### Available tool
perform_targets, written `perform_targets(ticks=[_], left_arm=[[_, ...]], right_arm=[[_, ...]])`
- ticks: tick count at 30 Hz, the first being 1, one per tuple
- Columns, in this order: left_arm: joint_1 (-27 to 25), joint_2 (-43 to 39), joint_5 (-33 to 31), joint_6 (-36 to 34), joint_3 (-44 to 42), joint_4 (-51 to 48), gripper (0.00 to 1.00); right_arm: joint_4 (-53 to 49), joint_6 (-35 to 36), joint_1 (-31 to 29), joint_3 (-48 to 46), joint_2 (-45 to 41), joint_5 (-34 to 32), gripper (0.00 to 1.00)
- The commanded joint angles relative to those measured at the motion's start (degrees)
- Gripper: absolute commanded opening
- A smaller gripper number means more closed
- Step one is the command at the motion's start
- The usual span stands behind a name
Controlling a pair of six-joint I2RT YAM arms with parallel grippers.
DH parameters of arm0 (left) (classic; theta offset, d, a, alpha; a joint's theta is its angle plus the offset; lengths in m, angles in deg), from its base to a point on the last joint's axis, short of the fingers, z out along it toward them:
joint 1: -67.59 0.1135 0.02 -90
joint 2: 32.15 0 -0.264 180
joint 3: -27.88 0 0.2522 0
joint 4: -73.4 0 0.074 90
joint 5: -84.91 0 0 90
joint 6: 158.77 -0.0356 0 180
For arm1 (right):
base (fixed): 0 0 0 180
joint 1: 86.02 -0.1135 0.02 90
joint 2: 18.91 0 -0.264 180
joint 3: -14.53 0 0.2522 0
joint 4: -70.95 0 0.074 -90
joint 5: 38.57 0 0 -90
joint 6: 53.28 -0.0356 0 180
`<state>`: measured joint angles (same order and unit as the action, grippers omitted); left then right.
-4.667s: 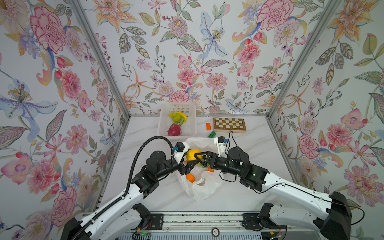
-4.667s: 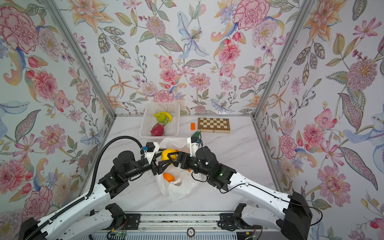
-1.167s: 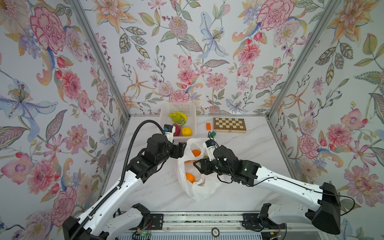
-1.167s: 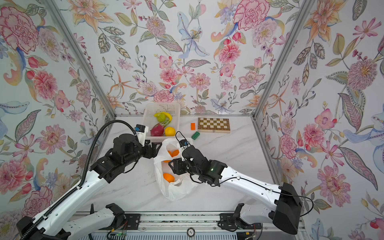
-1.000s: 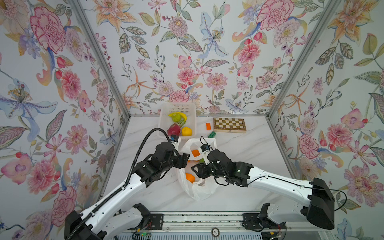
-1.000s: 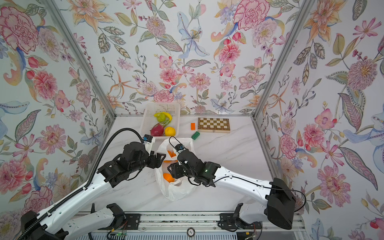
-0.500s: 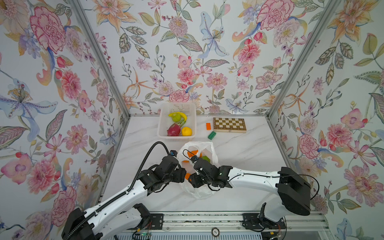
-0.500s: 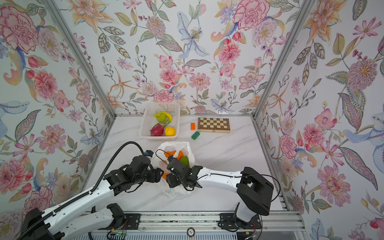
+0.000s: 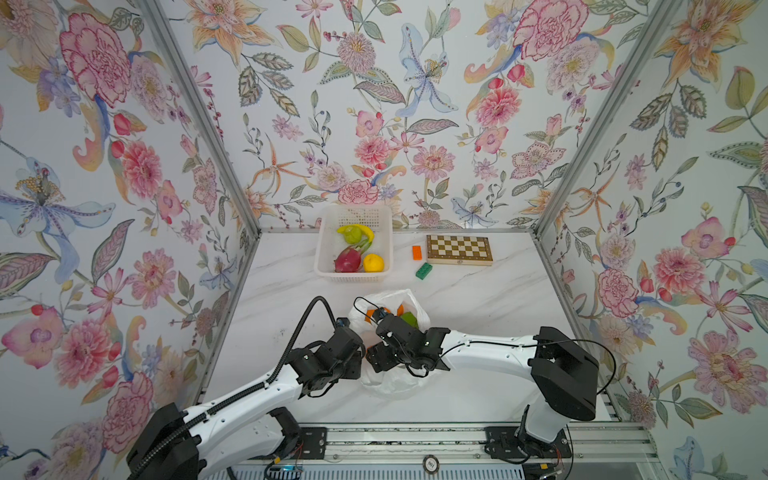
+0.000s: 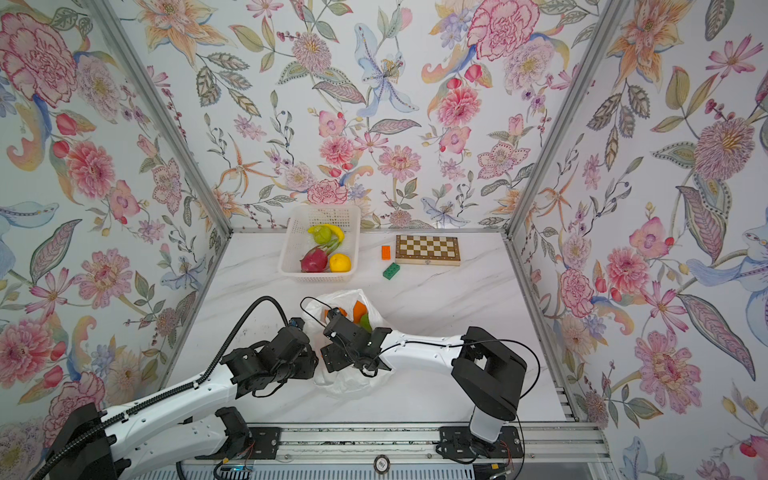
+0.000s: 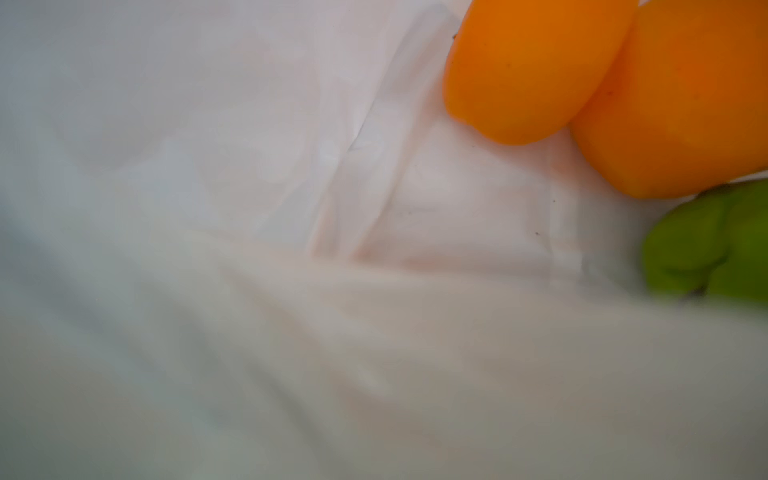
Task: Untie the knot of the plastic bag and take out the fruit
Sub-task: 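Hold the bag rim with the left gripper while the right grasps an orange fruit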
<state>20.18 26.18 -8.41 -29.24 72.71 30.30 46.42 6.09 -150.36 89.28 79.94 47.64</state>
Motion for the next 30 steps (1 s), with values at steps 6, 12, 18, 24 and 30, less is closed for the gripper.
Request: perform_targets(ticks=[6, 12, 18, 24, 30], left_arm=[[-0.84, 0.85, -1.95, 1.12, -1.62, 1.22, 0.52], [-0.83, 0.69, -2.53, 1.14, -1.89, 1.33, 0.51], [-0.87, 0.66, -3.06, 0.99, -2.03, 2.13, 0.50], [-0.83, 1.76, -2.91, 0.73, -1.98, 2.67, 0.50], [-0.84, 1.32, -3.19, 0.26, -1.65, 3.10, 0.50]], right_arm=[[-0.82, 0.42, -0.42, 2.99, 4.81, -1.39, 0.84], [-1.39, 0.54, -0.24, 3.71, 6.49, -1.44, 0.77], [-1.50, 0.32, -0.16, 3.80, 4.86, -2.56, 0.63], [0.96, -1.15, 0.90, 2.84, 2.23, -2.91, 0.56], [5.22, -3.02, 2.37, 0.25, -0.88, -1.45, 0.54]])
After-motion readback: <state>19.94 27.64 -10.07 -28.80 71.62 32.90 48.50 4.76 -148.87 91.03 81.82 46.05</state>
